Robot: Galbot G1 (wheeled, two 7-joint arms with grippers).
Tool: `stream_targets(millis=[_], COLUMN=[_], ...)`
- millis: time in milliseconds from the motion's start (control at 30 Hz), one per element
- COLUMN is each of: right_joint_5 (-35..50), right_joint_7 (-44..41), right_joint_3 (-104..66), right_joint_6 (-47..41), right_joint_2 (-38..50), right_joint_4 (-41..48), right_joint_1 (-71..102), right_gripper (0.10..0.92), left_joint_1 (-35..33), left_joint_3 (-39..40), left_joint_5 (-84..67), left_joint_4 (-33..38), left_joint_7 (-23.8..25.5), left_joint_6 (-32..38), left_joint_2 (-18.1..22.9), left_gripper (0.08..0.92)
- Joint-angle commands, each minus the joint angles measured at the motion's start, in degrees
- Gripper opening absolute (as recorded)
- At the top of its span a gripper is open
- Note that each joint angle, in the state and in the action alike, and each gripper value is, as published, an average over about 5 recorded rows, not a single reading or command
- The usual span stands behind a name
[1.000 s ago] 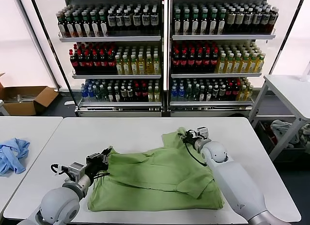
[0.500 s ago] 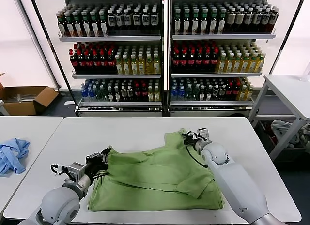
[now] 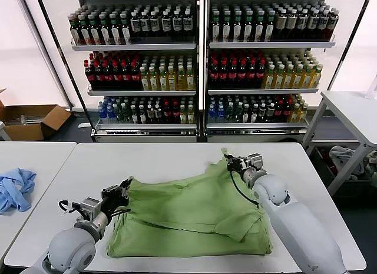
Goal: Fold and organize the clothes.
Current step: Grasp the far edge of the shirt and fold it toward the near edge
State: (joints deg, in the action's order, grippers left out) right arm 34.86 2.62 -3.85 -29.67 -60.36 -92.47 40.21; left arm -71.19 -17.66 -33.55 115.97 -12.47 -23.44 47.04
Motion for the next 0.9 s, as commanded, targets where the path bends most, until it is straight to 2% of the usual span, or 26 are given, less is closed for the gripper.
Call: stream_targets(millis=[33,333,633,900], right_joint_5=[0.4,-0.3,-3.0,-4.9], right_joint_7=[0.8,1.0,1.0,1.0], right_joint_3=[-4.2,-10.2,-14.5,-17.5], right_joint_6=[-2.0,-1.6,-1.1,-0.5], right_joint_2=[7.0,15.5,19.0,20.3], right_joint_4=[-19.1,-30.6,-34.9,-34.5], right_joint_1=[10.4,27.0,36.9,42.3], right_gripper=[0.107,0.107,0.107,0.107], left_joint_1=[-1.3,-1.5,-3.8,-5.9], left_joint_3=[-0.4,0.1,-0.2,-0.2], left_joint_5=[0.4,2.6,4.9,7.5], left_joint_4=[0.4,-1.1,-0.4,-0.1], left_joint_7=[-1.8,-2.2,-0.3,-0.3], left_joint_6=[-0.2,0.9,1.0,0.2], left_joint_2=[-0.6,-1.9,-3.4,-3.5], left_gripper=[0.085,0.085,0.085,0.085])
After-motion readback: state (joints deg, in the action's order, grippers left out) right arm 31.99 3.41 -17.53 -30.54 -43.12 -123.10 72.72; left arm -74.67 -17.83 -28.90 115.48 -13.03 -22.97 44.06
